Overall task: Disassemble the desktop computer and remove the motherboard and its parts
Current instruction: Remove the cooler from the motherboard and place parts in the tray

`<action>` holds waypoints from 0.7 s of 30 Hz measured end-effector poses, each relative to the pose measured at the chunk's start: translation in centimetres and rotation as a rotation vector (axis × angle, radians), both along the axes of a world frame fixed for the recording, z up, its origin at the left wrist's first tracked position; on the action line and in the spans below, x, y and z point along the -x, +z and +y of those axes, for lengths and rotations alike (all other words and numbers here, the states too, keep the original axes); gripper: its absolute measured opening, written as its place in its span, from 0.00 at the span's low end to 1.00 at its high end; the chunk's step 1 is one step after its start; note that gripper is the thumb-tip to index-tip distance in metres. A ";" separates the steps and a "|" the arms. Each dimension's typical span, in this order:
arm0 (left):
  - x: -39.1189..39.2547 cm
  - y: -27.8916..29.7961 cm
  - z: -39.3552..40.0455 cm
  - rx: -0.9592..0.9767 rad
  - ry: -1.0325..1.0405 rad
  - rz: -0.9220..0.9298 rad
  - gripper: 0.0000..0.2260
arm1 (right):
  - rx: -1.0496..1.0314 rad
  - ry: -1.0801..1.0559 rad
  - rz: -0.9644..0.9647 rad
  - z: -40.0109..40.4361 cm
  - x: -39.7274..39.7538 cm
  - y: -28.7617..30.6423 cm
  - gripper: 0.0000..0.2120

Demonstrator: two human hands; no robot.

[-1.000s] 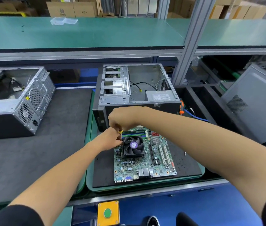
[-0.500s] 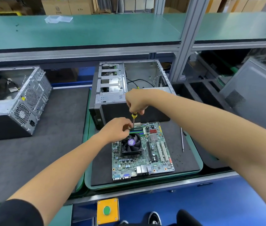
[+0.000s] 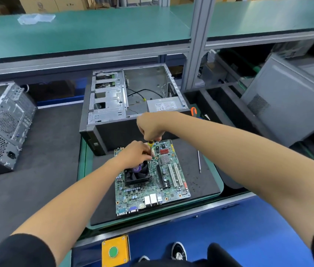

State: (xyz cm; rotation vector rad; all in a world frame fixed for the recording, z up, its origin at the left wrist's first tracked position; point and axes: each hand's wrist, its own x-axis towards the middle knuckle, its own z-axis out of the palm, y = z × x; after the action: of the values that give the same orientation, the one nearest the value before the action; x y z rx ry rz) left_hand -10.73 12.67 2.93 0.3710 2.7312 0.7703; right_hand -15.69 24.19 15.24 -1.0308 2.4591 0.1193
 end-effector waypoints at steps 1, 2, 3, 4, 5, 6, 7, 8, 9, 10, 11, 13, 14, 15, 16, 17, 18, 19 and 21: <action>0.0 0.0 0.1 0.021 0.000 -0.006 0.07 | -0.009 0.010 0.002 -0.1 0.0 -0.2 0.12; -0.1 0.0 0.2 0.040 0.002 -0.016 0.08 | -0.019 0.019 0.006 0.0 -0.1 -0.3 0.12; -0.1 -0.1 0.3 0.051 0.007 -0.032 0.09 | -0.026 0.025 0.010 0.0 -0.1 -0.5 0.12; -0.1 -0.2 0.3 0.058 0.014 -0.049 0.11 | -0.028 0.029 0.013 0.0 -0.2 -0.6 0.12; -0.1 -0.2 0.3 0.066 0.020 -0.062 0.11 | -0.027 0.032 0.014 0.0 -0.1 -0.6 0.12; -0.1 -0.2 0.4 0.072 0.026 -0.069 0.12 | -0.028 0.036 0.015 0.1 -0.1 -0.7 0.13; -0.1 -0.1 0.5 0.070 0.032 -0.075 0.12 | -0.031 0.041 0.015 0.1 0.0 -0.7 0.13; -0.1 -0.1 0.7 0.065 0.036 -0.080 0.12 | -0.033 0.042 0.014 0.1 0.0 -0.7 0.13; -0.2 -0.1 1.0 0.062 0.042 -0.081 0.12 | -0.034 0.041 0.010 0.1 0.0 -0.8 0.13; -0.2 0.0 1.2 0.067 0.050 -0.075 0.11 | -0.037 0.039 0.006 0.1 0.0 -0.8 0.13; -0.2 0.0 1.5 0.081 0.057 -0.065 0.09 | -0.040 0.040 0.003 0.1 0.0 -0.7 0.14; -0.3 -0.1 1.7 0.099 0.065 -0.061 0.08 | -0.044 0.048 0.011 0.1 -0.1 -0.7 0.14; -0.4 -0.2 1.8 0.101 0.071 -0.061 0.08 | -0.044 0.055 0.021 0.1 -0.2 -0.8 0.13; -0.4 -0.2 1.8 0.100 0.078 -0.059 0.08 | -0.042 0.059 0.026 0.1 -0.2 -0.9 0.13; -0.5 -0.3 1.9 0.098 0.084 -0.055 0.08 | -0.036 0.056 0.025 0.1 -0.3 -0.9 0.13; -0.5 -0.3 1.9 0.094 0.090 -0.042 0.09 | -0.032 0.053 0.022 0.0 -0.3 -0.9 0.12; -0.5 -0.4 1.8 0.093 0.096 -0.023 0.10 | -0.030 0.054 0.022 0.0 -0.2 -0.8 0.12; -0.6 -0.3 1.8 0.095 0.099 -0.004 0.11 | -0.029 0.057 0.024 -0.1 -0.1 -0.7 0.13; -0.7 -0.2 1.7 0.097 0.107 0.002 0.11 | -0.032 0.064 0.023 -0.1 0.0 -0.6 0.13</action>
State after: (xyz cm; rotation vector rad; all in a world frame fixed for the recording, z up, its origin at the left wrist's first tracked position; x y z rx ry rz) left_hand -10.01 14.33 2.72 0.2062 2.7967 0.6609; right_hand -15.67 24.12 14.66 -1.1000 2.4375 0.1908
